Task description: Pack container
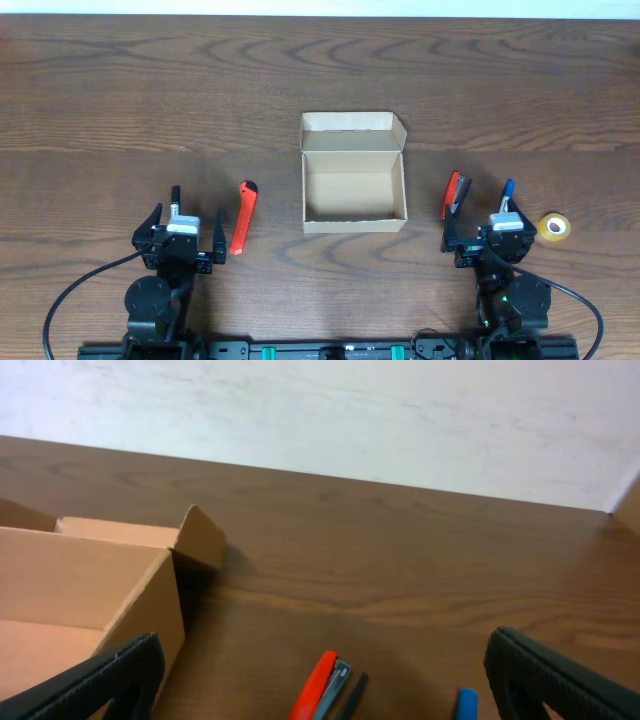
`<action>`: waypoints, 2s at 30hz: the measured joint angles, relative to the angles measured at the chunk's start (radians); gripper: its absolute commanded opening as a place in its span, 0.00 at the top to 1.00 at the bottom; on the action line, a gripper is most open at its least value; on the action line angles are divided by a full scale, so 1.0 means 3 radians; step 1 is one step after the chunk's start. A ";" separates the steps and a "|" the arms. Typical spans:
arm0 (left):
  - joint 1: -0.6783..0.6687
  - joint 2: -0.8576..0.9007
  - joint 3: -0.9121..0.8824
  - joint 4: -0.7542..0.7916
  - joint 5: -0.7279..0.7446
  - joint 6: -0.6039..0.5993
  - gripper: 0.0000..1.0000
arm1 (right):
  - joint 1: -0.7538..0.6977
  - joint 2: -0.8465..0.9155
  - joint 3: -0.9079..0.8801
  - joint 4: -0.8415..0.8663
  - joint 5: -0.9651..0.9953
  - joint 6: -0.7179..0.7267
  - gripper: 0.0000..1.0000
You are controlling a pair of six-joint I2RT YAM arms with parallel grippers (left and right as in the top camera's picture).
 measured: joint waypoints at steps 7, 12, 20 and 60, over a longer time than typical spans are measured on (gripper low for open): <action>0.0000 0.0000 0.0000 0.0000 0.0000 0.0000 0.05 | 0.0000 0.0000 0.0000 0.0000 0.0000 0.0000 0.01; 0.0000 0.0000 0.0000 0.0000 0.0000 0.0000 0.05 | 0.0000 0.0000 0.0000 0.0000 0.0000 0.0000 0.01; 0.0000 0.0000 0.0000 0.0000 0.0000 0.0000 0.05 | 0.0000 0.0000 0.0000 0.0000 0.0000 0.0000 0.01; 0.0010 -0.0005 -0.0006 0.0009 -0.0017 -0.0458 0.05 | -0.0034 0.3511 0.3162 -0.2383 -0.0071 0.0750 0.01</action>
